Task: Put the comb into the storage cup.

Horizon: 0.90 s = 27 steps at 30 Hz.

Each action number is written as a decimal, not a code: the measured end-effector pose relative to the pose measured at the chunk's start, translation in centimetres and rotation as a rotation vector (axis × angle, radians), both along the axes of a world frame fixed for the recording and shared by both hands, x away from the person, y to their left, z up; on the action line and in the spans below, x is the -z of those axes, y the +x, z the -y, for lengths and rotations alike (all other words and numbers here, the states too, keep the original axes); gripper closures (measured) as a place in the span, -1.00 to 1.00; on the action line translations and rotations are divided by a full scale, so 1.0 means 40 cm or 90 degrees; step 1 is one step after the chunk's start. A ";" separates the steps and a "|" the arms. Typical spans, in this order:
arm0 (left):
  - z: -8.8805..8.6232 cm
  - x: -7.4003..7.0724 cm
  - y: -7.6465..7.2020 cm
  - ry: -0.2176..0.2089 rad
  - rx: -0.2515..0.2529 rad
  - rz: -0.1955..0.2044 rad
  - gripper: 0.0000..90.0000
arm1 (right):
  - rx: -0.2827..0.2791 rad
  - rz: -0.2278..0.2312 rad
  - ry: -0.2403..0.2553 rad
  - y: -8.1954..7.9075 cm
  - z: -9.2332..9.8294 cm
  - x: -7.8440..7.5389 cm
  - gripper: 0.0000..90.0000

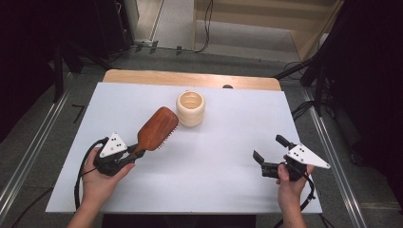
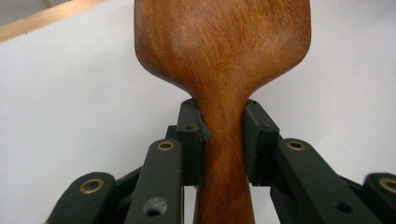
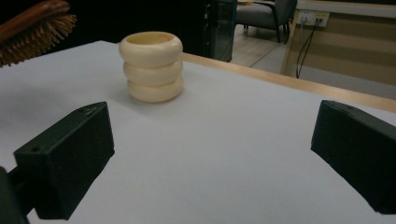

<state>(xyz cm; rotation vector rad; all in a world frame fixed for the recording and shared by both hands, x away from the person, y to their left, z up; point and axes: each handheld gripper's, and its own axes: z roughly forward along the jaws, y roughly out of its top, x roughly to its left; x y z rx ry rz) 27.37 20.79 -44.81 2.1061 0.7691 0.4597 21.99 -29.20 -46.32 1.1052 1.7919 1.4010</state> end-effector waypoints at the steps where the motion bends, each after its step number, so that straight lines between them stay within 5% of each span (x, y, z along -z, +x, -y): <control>1: 0.002 -0.001 0.000 -0.008 -0.002 0.003 0.60 | -0.004 0.002 0.004 0.010 -0.018 -0.014 -1.00; 13: 0.030 -0.013 0.000 -0.026 -0.009 0.026 0.61 | -0.051 0.001 0.001 0.059 -0.109 -0.068 -1.00; 27: 0.082 -0.006 -0.006 -0.069 -0.019 0.070 0.61 | -0.101 0.000 0.048 0.077 -0.198 -0.099 -1.00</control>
